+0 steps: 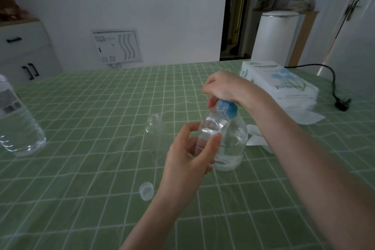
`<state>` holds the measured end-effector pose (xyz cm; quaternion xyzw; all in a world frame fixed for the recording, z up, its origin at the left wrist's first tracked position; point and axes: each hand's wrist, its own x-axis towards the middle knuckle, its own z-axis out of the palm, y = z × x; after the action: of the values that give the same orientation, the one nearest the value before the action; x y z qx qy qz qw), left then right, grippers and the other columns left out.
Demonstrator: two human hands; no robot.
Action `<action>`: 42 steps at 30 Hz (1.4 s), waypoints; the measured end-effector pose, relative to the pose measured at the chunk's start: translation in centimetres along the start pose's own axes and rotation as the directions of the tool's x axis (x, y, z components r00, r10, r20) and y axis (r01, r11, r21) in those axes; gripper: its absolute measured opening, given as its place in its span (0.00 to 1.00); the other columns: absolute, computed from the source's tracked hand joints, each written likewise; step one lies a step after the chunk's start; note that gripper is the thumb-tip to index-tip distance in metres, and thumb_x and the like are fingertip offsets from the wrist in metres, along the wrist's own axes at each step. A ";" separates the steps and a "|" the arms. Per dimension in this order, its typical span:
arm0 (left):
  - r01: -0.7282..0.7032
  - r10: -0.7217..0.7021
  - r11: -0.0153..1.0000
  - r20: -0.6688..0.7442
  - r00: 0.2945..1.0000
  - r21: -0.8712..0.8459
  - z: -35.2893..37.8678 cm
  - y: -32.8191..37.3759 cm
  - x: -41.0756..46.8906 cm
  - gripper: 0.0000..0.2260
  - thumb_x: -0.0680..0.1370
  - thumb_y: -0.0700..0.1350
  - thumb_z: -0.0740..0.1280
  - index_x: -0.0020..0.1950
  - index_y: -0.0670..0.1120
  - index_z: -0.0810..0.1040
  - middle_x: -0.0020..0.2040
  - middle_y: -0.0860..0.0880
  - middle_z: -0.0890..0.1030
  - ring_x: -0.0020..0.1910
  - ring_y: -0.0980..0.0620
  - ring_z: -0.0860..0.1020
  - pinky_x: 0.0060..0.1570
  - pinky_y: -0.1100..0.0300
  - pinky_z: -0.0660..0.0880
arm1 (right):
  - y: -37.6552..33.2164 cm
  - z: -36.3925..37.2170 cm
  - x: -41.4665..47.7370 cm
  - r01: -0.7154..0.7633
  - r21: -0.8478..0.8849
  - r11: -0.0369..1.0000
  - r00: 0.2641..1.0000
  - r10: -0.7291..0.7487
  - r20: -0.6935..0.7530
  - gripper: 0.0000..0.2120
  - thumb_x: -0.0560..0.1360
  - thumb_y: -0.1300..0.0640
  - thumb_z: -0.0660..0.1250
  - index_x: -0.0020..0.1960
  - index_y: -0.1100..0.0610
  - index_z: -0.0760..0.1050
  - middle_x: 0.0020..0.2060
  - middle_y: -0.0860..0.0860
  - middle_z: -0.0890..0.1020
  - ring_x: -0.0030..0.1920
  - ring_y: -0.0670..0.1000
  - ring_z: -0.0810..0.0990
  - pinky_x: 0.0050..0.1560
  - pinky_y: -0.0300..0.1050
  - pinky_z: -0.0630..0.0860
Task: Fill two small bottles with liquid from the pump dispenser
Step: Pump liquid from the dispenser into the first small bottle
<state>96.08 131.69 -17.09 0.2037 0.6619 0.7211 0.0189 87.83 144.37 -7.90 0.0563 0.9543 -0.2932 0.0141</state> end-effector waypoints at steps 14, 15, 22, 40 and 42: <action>-0.007 0.007 1.000 -0.016 1.000 0.012 -0.2 -0.3 0.2 0.13 0.66 0.58 0.68 0.47 0.54 0.76 0.32 0.52 0.82 0.29 0.58 0.76 0.28 0.67 0.73 | -0.3 -0.2 0.1 -0.006 0.002 1.000 1.000 0.006 -0.003 0.15 0.79 0.56 0.60 0.60 0.64 0.76 0.51 0.60 0.83 0.54 0.58 0.82 0.63 0.53 0.73; -0.006 0.006 1.000 -0.016 1.000 0.013 -0.2 -0.4 0.2 0.13 0.66 0.58 0.68 0.47 0.54 0.76 0.32 0.52 0.82 0.29 0.59 0.77 0.28 0.67 0.72 | -0.2 -0.1 0.1 -0.009 0.000 1.000 1.000 0.009 0.000 0.15 0.80 0.56 0.60 0.60 0.64 0.76 0.51 0.59 0.84 0.55 0.58 0.81 0.63 0.52 0.72; -0.004 0.004 1.000 -0.006 1.000 0.010 -0.1 -0.3 0.1 0.13 0.67 0.56 0.68 0.48 0.53 0.76 0.32 0.52 0.81 0.29 0.59 0.76 0.28 0.68 0.72 | -0.1 0.0 0.0 -0.015 -0.034 0.999 1.000 0.015 0.012 0.16 0.80 0.55 0.60 0.63 0.63 0.75 0.53 0.59 0.83 0.56 0.57 0.80 0.59 0.49 0.71; 0.004 -0.005 1.000 -0.014 1.000 -0.004 -0.1 -0.2 0.1 0.16 0.65 0.58 0.68 0.49 0.51 0.76 0.32 0.51 0.81 0.28 0.58 0.76 0.27 0.67 0.71 | 0.0 0.0 0.3 -0.014 -0.039 0.999 1.000 0.015 0.016 0.17 0.80 0.55 0.59 0.63 0.64 0.75 0.53 0.59 0.83 0.55 0.57 0.81 0.54 0.48 0.71; 0.006 -0.006 1.000 -0.014 1.000 -0.004 0.0 -0.2 0.0 0.16 0.66 0.57 0.68 0.49 0.51 0.76 0.32 0.52 0.81 0.28 0.58 0.76 0.28 0.68 0.71 | 0.0 -0.2 0.3 -0.010 -0.054 0.998 1.000 0.011 0.008 0.16 0.80 0.54 0.60 0.62 0.63 0.75 0.52 0.58 0.83 0.54 0.56 0.81 0.52 0.48 0.71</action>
<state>95.99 131.70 -17.25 0.1967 0.6612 0.7237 0.0166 87.52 144.48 -7.73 0.0597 0.9615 -0.2673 0.0210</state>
